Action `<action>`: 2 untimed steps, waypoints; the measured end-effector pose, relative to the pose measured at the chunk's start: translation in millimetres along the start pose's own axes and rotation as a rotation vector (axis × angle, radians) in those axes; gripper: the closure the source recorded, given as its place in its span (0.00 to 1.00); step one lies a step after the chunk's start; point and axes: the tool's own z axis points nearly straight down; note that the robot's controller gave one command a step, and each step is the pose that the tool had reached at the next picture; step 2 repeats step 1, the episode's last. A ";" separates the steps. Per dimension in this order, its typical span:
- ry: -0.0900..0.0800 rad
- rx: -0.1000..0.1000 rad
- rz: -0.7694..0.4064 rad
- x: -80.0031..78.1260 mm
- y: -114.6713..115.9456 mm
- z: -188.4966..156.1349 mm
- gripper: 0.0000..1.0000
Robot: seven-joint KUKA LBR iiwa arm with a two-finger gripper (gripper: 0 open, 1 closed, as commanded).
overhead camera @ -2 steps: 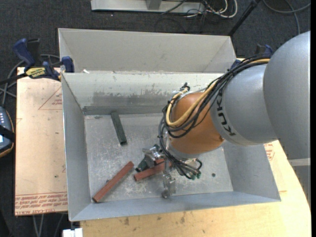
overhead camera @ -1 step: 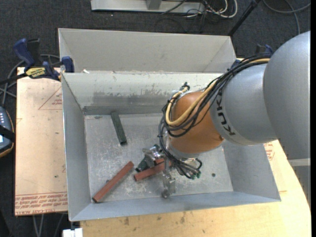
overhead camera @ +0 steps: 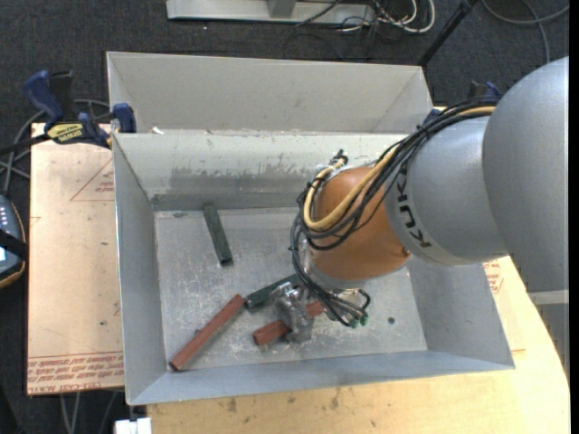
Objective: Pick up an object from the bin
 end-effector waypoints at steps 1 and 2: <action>-0.002 0.001 0.002 -2.0 0.5 -42.8 1.00; -0.002 0.001 0.002 -2.0 0.5 -42.8 1.00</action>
Offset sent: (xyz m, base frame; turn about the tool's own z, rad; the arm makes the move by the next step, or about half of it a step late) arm -0.0001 0.0001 0.0408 0.0000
